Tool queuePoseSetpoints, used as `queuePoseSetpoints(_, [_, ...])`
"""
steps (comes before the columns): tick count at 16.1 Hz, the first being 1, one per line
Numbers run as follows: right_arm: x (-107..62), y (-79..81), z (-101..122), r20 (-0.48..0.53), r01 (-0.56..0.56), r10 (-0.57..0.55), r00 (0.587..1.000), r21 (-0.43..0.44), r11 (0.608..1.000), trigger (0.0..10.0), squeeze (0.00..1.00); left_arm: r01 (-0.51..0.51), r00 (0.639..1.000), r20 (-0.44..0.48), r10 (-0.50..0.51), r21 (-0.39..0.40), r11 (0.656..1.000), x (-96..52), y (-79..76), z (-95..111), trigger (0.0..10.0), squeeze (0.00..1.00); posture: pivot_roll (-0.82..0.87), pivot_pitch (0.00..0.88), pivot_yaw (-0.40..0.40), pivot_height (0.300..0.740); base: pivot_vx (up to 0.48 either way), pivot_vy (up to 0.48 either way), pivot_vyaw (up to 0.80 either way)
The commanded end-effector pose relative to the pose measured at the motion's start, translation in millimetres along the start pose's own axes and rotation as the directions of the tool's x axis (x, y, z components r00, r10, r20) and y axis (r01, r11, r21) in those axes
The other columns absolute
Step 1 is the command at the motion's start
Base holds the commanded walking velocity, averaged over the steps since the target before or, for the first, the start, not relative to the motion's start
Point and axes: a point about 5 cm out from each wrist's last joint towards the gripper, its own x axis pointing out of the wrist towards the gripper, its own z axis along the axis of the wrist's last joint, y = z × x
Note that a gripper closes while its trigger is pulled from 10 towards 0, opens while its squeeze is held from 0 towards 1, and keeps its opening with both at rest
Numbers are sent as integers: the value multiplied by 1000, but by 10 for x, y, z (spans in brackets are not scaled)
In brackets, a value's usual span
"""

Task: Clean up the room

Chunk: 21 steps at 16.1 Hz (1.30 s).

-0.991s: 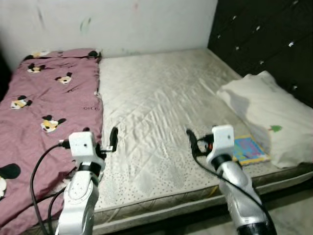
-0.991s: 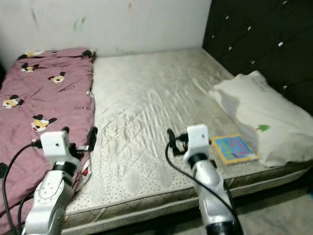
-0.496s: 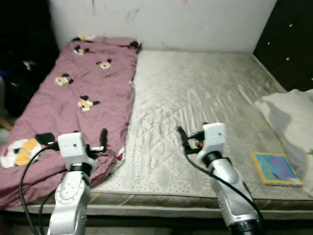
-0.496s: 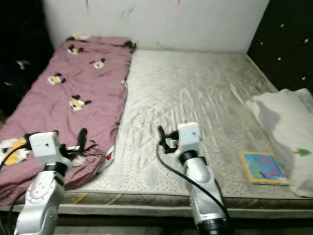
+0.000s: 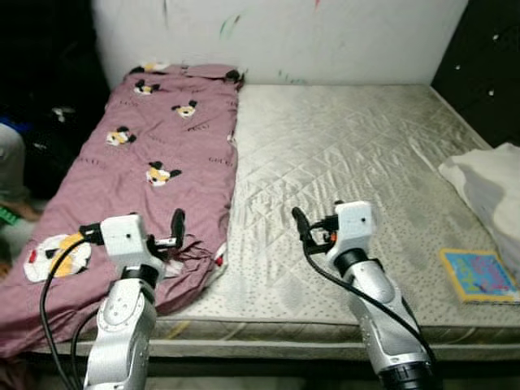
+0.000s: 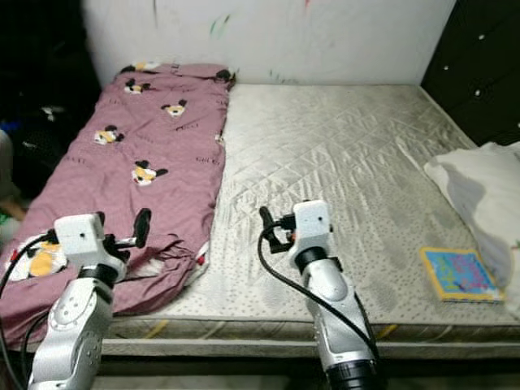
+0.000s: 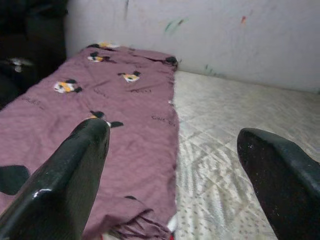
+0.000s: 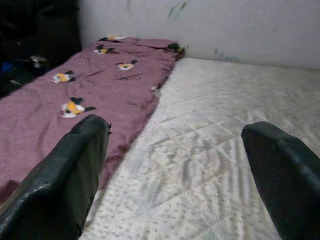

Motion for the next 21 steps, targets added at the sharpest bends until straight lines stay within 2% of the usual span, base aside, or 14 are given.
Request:
queuePoseSetpoints(1, [-2, -42, 23, 18, 32, -32, 999, -32, 999, 10000, 0, 28, 1000, -8, -28, -7, 1000, 10, -49, -7, 10000, 0, 26, 29, -9, 740, 0, 480, 0])
queuePoseSetpoints(9, [33, -52, -27, -20, 26, -26, 999, 1, 1000, 10000, 0, 29, 1000, -5, -29, -23, 999, 29, -79, -12, 10000, 0, 23, 31, -4, 740, 0, 480, 0])
queuePoseSetpoints(11, [33, -24, -45, -26, 10, -10, 1000, 2, 1000, 10000, 0, 39, 999, 7, -39, -21, 999, 19, -76, -1, 10000, 0, 23, 32, -4, 740, 0, 0, 0])
queuePoseSetpoints(12, [43, -7, -38, -24, 1, -1, 1000, 5, 1000, 10000, 0, 90, 996, 23, -90, -40, 995, 4, -122, 21, 10000, 0, 23, 32, -4, 740, 0, 0, 0])
queuePoseSetpoints(15, [51, -9, -37, -25, -2, 2, 1000, 3, 1000, 10000, 0, 121, 992, 31, -120, -54, 991, -4, -161, 30, 10000, 0, 20, 30, -2, 740, 0, 0, 0])
queuePoseSetpoints(21, [39, 78, -76, -39, -43, 43, 998, -1, 999, 10000, 0, 147, 989, 33, -145, -58, 988, -5, -180, 28, 10000, 0, 17, 20, 0, 740, 392, 0, 0])
